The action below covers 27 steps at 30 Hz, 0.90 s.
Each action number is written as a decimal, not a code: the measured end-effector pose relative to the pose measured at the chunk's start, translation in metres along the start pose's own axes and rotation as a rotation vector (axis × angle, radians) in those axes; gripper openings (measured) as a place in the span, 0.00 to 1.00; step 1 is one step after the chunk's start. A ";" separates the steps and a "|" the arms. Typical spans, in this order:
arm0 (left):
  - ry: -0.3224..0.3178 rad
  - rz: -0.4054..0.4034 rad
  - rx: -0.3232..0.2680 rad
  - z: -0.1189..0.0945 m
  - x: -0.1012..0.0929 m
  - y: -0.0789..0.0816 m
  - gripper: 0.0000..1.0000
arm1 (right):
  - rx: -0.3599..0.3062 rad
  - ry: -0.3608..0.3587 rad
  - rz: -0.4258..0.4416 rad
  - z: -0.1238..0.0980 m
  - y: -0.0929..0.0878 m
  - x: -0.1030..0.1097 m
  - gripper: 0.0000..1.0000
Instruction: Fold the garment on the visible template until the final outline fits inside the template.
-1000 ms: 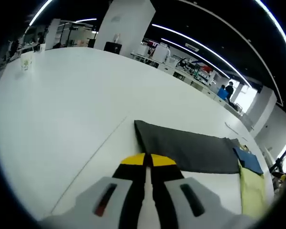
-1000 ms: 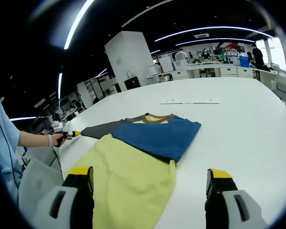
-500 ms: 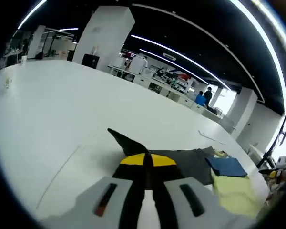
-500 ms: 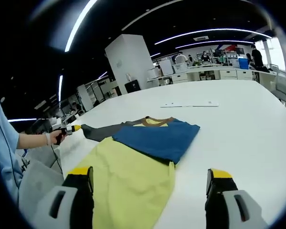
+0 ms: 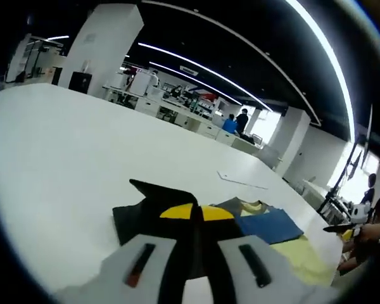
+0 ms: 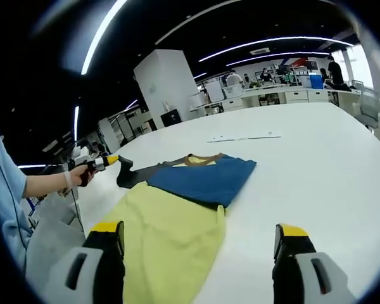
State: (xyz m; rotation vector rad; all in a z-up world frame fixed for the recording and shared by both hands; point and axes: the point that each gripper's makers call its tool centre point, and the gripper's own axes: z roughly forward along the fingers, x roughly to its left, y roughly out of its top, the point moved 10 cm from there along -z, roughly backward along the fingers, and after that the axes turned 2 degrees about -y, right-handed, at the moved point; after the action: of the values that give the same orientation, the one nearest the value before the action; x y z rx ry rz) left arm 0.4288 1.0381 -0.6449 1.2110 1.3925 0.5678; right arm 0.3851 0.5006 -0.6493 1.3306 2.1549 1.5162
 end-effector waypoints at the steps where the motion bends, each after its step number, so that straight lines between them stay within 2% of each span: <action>1: -0.005 0.002 0.002 0.005 -0.003 -0.001 0.00 | -0.003 -0.003 0.000 -0.001 -0.001 -0.001 0.99; 9: -0.094 -0.042 0.010 0.047 -0.040 -0.010 0.00 | -0.016 -0.025 0.021 -0.012 -0.004 -0.002 0.99; 19: -0.219 -0.070 0.016 0.093 -0.102 -0.031 0.00 | -0.012 -0.040 0.057 -0.015 -0.014 -0.003 0.98; 27: -0.295 -0.111 0.021 0.111 -0.137 -0.049 0.00 | -0.002 -0.036 0.081 -0.014 -0.021 0.000 0.98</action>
State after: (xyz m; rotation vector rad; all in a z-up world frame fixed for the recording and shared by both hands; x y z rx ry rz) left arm 0.4903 0.8664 -0.6552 1.1738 1.2082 0.2843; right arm 0.3647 0.4899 -0.6605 1.4500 2.1014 1.5109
